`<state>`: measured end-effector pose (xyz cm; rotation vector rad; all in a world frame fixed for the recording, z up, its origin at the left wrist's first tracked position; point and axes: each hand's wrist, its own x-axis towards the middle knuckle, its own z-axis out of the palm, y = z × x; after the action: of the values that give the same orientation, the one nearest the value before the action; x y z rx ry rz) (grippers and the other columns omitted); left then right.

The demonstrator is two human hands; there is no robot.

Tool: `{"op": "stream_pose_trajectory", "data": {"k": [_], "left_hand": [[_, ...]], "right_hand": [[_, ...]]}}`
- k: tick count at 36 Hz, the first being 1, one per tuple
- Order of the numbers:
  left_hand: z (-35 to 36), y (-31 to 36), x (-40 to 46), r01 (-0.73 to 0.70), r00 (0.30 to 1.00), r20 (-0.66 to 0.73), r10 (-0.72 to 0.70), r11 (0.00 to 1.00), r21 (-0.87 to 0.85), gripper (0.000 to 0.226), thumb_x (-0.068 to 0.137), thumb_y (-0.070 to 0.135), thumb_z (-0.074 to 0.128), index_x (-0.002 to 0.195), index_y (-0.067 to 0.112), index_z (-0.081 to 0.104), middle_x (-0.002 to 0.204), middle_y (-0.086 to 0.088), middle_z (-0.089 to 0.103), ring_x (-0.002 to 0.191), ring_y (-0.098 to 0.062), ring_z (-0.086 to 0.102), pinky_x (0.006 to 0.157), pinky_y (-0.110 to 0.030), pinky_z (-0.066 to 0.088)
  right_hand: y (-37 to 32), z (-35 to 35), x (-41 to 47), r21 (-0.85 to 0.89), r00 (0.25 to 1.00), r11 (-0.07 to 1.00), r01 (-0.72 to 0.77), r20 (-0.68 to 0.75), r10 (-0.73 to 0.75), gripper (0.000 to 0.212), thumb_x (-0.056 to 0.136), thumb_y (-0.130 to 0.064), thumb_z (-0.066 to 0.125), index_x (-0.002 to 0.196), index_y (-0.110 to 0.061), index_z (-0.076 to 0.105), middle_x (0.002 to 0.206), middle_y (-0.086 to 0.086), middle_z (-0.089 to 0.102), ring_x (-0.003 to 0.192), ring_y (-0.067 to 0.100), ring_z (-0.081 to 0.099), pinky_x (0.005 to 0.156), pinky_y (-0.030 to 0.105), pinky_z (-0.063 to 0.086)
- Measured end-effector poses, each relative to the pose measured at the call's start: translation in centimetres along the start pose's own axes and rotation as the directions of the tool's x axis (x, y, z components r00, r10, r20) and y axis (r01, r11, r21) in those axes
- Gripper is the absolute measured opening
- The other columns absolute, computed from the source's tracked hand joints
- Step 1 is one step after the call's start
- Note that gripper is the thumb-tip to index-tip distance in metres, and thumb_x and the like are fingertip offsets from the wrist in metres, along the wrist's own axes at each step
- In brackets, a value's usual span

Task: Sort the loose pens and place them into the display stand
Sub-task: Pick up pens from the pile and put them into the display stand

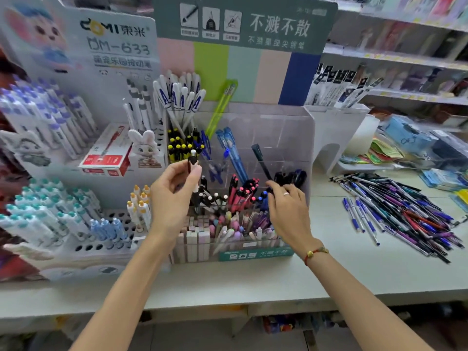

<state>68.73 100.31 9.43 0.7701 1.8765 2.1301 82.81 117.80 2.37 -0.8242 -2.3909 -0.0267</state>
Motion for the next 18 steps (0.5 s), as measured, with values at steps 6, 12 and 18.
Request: {"op": "stream_pose_trajectory", "data": {"k": [6, 12, 18], "left_hand": [[1.0, 0.2, 0.9, -0.229, 0.973, 0.009, 0.229, 0.967, 0.116, 0.022, 0.088, 0.017, 0.068, 0.101, 0.029, 0.055, 0.091, 0.02, 0.064, 0.084, 0.006, 0.065, 0.077, -0.01, 0.05], [1.2, -4.2, 1.5, -0.415, 0.91, 0.208, 0.359, 0.769, 0.486, 0.03, 0.088, 0.021, 0.066, 0.116, 0.026, 0.055, 0.103, 0.012, 0.067, 0.077, -0.004, 0.067, 0.068, -0.027, 0.058], [1.2, -6.5, 1.0, -0.507, 0.833, 0.332, 0.442, 0.371, 0.778, 0.02, 0.094, 0.027, 0.058, 0.108, 0.017, 0.067, 0.085, 0.0, 0.07, 0.06, -0.017, 0.063, 0.044, -0.028, 0.047]], "right_hand": [[0.0, 0.3, -1.1, -0.09, 1.0, 0.996, 0.017, 0.0, -0.017, 0.056, 0.083, -0.014, 0.067, 0.136, -0.012, 0.05, 0.129, 0.008, 0.058, 0.124, 0.028, 0.048, 0.11, 0.046, 0.03], [0.6, 0.2, -2.2, -0.068, 0.998, 0.997, -0.03, 0.046, 0.034, 0.067, 0.081, -0.012, 0.07, 0.142, -0.011, 0.042, 0.146, 0.013, 0.043, 0.138, 0.031, 0.032, 0.112, 0.052, 0.03], [1.1, -0.3, -1.6, -0.036, 0.983, 0.999, -0.009, 0.183, 0.015, 0.058, 0.084, -0.017, 0.068, 0.138, -0.01, 0.048, 0.145, 0.012, 0.043, 0.141, 0.031, 0.022, 0.107, 0.05, 0.036]]}}
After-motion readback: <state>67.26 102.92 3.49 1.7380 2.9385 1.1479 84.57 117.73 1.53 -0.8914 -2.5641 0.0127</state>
